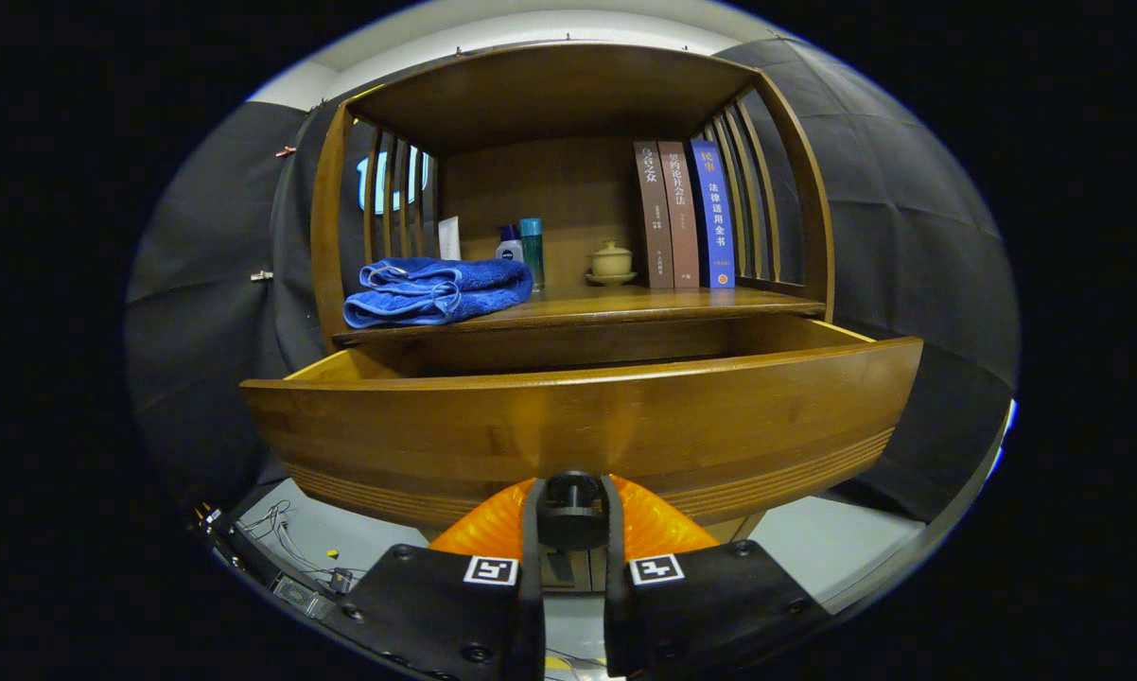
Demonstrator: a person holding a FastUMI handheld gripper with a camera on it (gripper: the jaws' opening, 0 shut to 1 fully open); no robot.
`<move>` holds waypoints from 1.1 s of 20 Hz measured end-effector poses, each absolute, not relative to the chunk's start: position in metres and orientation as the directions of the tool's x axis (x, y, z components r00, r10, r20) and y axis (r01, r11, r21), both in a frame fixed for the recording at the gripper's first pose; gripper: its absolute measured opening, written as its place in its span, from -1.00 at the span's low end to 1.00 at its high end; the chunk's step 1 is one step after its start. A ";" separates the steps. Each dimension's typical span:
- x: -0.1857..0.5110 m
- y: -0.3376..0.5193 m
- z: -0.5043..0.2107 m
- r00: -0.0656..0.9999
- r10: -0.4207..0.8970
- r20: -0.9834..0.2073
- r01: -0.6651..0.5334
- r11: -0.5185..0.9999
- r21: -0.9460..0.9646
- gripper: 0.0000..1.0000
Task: Pull open the drawer, take out the items inside it, and place them on the countertop above the cabinet.
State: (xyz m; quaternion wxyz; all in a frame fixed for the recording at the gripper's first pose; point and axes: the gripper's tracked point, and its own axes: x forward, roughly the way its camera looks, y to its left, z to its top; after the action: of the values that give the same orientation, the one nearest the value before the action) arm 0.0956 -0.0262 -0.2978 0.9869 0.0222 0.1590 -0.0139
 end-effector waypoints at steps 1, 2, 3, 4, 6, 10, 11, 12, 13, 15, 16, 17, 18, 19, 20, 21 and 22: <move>0.091 -0.026 -0.298 0.949 -0.018 -0.316 0.033 0.999 0.042 -0.44; 0.086 -0.027 -0.298 0.949 -0.018 -0.315 0.034 0.999 0.043 -0.43; 0.082 -0.027 -0.298 0.949 -0.017 -0.316 0.032 0.999 0.040 -0.43; 0.079 -0.027 -0.298 0.950 -0.017 -0.311 0.031 0.999 0.040 -0.44; 0.075 -0.027 -0.297 0.951 -0.014 -0.308 0.029 0.999 0.043 -0.44; 0.074 -0.027 -0.302 0.948 -0.014 -0.317 0.027 0.999 0.035 -0.43; 0.073 -0.027 -0.305 0.946 -0.014 -0.323 0.026 0.999 0.032 -0.43; 0.072 -0.027 -0.303 0.950 -0.013 -0.312 0.024 0.999 0.031 -0.44; 0.074 -0.027 -0.310 0.947 -0.012 -0.322 0.023 0.999 0.029 -0.43; 0.073 -0.027 -0.306 0.946 -0.012 -0.325 0.023 0.999 0.031 -0.40; 0.074 -0.027 -0.306 0.946 -0.011 -0.324 0.022 0.999 0.032 -0.37; 0.073 -0.027 -0.306 0.944 -0.010 -0.331 0.022 0.999 0.032 -0.29; 0.073 -0.027 -0.306 0.941 -0.011 -0.338 0.023 0.999 0.030 -0.20; 0.073 -0.029 -0.302 0.943 -0.015 -0.333 0.025 0.999 0.024 -0.06; 0.073 -0.028 -0.297 0.943 -0.008 -0.332 0.017 1.000 0.024 0.02; 0.073 -0.028 -0.290 0.947 -0.007 -0.321 0.018 0.999 0.030 0.33; 0.070 -0.028 -0.280 0.948 0.001 -0.317 0.010 0.999 0.034 0.65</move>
State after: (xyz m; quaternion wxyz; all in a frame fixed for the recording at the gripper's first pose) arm 0.0695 -0.0283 -0.2798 0.9869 0.0174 0.1606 -0.0023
